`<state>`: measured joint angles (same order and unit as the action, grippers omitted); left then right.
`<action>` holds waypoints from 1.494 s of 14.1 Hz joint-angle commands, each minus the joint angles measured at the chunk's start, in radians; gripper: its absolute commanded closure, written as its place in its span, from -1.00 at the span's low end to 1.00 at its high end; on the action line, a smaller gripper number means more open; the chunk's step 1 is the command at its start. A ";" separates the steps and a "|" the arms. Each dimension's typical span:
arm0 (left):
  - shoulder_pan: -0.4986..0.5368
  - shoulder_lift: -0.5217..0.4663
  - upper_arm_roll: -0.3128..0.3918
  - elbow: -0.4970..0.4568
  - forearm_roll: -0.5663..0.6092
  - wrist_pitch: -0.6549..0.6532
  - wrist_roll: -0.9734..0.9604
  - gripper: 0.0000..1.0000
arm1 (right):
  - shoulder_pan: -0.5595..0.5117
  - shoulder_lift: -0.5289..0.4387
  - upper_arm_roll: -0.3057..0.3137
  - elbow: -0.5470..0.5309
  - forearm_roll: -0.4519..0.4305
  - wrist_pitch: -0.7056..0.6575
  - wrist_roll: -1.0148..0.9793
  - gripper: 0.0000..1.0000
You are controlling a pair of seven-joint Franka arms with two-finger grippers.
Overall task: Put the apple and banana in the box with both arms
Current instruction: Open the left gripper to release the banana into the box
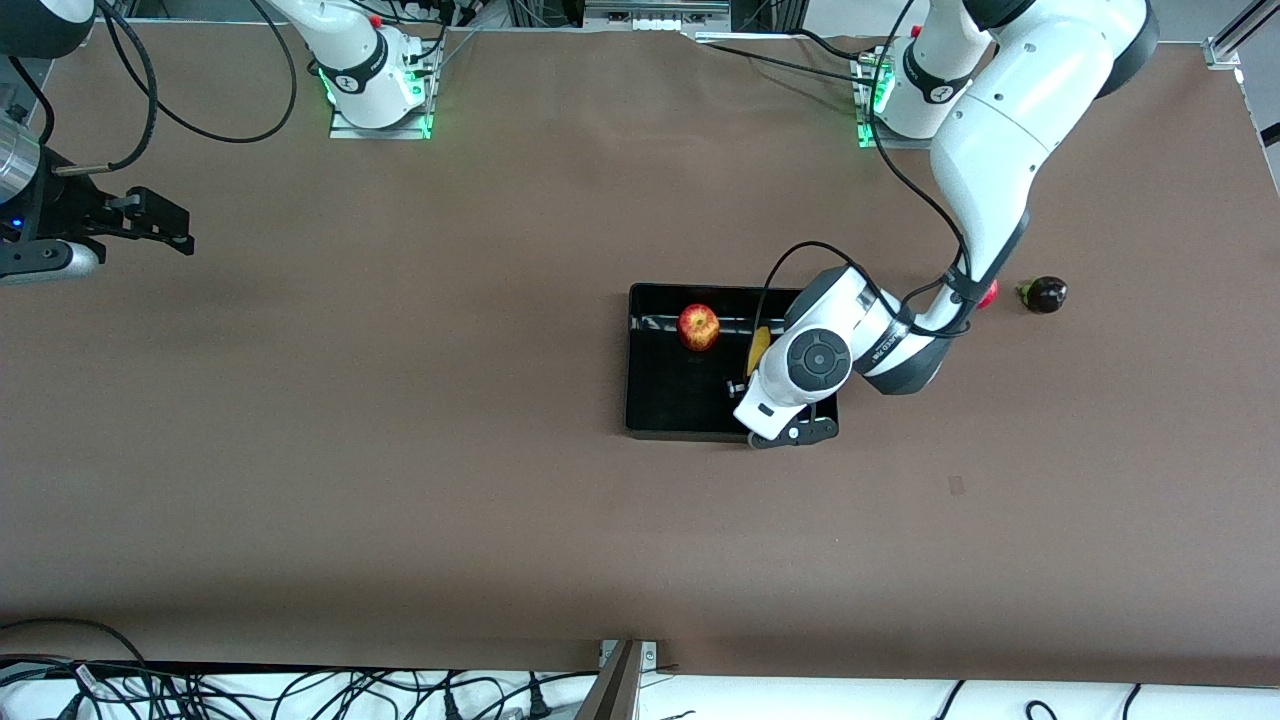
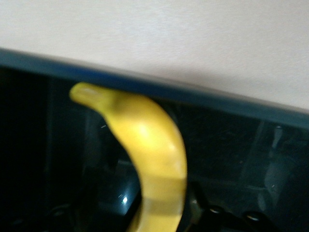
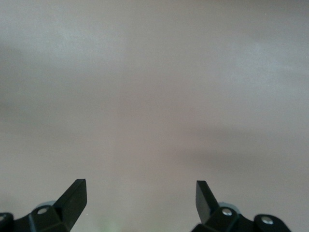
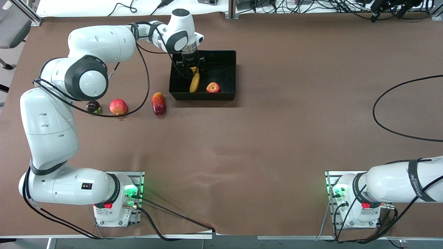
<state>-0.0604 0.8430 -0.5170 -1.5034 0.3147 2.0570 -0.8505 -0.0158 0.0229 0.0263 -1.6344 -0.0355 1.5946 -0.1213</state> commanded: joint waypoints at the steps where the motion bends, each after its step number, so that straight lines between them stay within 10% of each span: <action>1: 0.019 -0.114 -0.020 0.002 0.003 -0.113 -0.025 -1.00 | -0.001 0.011 -0.005 0.024 0.011 -0.005 -0.001 -1.00; 9: 0.146 -0.433 -0.005 0.009 -0.127 -0.331 0.109 -1.00 | -0.003 0.011 -0.006 0.024 0.012 -0.007 -0.003 -1.00; 17: 0.160 -0.683 0.337 0.068 -0.286 -0.540 0.620 -1.00 | -0.007 0.011 -0.006 0.022 0.012 -0.005 -0.009 -1.00; 21: 0.162 -0.761 0.382 0.068 -0.299 -0.552 0.689 -1.00 | -0.007 0.011 -0.006 0.024 0.012 -0.005 -0.009 -1.00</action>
<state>0.1096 0.1251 -0.1425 -1.4389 0.0340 1.5254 -0.1919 -0.0184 0.0260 0.0212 -1.6325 -0.0355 1.5958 -0.1213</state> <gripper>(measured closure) 0.000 0.000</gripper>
